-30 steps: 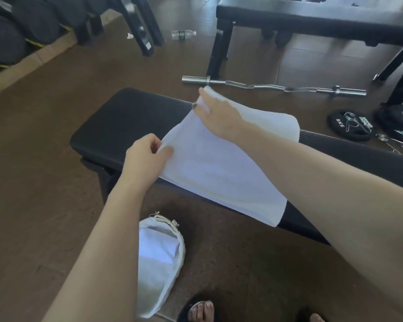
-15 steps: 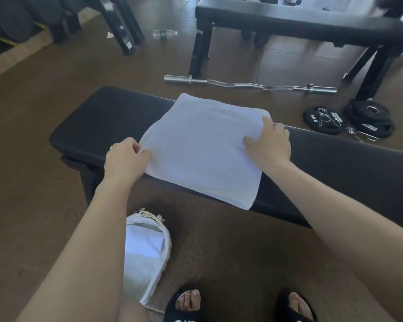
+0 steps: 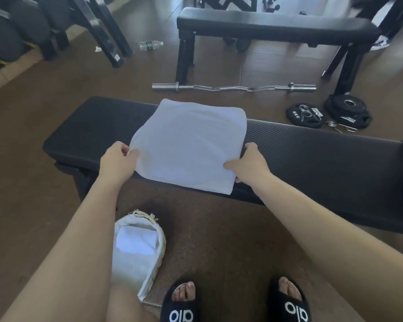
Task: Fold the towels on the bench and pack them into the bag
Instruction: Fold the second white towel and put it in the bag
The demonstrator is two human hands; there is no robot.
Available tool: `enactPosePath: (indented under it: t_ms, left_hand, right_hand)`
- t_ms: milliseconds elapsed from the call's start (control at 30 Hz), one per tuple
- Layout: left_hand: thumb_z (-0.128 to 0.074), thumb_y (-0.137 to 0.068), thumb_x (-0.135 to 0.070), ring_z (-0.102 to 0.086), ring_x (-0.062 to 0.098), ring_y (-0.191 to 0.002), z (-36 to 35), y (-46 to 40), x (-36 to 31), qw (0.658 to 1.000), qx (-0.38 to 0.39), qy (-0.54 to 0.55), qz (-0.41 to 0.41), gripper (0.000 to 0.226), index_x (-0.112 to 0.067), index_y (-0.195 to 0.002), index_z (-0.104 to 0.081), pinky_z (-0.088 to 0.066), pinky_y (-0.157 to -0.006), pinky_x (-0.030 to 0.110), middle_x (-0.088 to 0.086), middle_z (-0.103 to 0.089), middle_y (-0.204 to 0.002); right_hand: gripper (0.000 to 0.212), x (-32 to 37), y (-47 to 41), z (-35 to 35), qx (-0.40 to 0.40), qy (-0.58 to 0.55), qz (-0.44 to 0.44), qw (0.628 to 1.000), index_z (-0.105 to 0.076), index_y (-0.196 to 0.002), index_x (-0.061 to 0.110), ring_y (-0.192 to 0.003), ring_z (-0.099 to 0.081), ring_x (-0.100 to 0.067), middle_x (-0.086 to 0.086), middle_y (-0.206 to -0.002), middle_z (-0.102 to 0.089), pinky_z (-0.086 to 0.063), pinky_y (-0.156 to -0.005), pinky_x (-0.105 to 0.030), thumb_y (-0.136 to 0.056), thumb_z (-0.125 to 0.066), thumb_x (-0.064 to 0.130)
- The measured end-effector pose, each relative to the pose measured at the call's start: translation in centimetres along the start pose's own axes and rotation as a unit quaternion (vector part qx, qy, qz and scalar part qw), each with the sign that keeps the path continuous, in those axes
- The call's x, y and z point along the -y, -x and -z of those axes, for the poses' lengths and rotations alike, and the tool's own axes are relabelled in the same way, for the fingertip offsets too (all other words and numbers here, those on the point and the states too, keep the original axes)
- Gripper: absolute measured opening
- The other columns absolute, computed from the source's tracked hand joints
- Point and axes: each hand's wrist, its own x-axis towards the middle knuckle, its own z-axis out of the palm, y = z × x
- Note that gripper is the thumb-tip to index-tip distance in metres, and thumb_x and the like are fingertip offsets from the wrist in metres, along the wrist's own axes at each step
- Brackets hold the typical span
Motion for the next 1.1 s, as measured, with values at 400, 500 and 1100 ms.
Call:
enactPosePath:
  t_ms: [400, 500, 1100]
  left_hand:
    - [-0.056, -0.1, -0.023, -0.067, 0.025, -0.077, -1.7, 4.5, -2.1, 0.99, 0.112, 0.074, 0.03, 0.021, -0.002, -0.095, -0.059, -0.062, -0.081, 0.04, 0.009, -0.066, -0.082]
    - [-0.057, -0.101, -0.023, -0.069, 0.021, -0.08, -1.7, 5.0, -1.7, 0.987, 0.112, 0.101, 0.051, 0.019, -0.004, -0.098, -0.059, -0.062, -0.072, 0.033, 0.011, -0.069, -0.09]
    - [-0.05, -0.104, -0.017, -0.069, 0.025, -0.087, -1.0, 5.4, -1.9, 0.99, 0.083, 0.103, 0.048, 0.016, -0.003, -0.112, -0.055, -0.062, -0.077, 0.039, 0.013, -0.066, -0.099]
  right_hand:
    - [0.1, -3.5, 2.2, 6.7, 0.014, -0.136, -0.101, 0.985, -0.006, -0.16, 0.023, -0.081, -0.072, -0.026, -0.009, -0.108, -0.057, -0.058, -0.051, -0.027, -0.089, -0.074, 0.006]
    - [0.103, -3.3, 2.9, 6.2, 0.033, -0.124, -0.093, 0.987, -0.001, -0.16, 0.024, -0.083, -0.072, -0.027, -0.008, -0.104, -0.057, -0.059, -0.053, -0.029, -0.089, -0.075, 0.013]
    - [0.081, -5.1, 3.1, 6.7, 0.006, -0.174, -0.058, 0.983, -0.029, -0.153, 0.025, -0.074, -0.06, -0.02, -0.013, -0.101, -0.062, -0.058, -0.069, -0.032, -0.088, -0.073, 0.006]
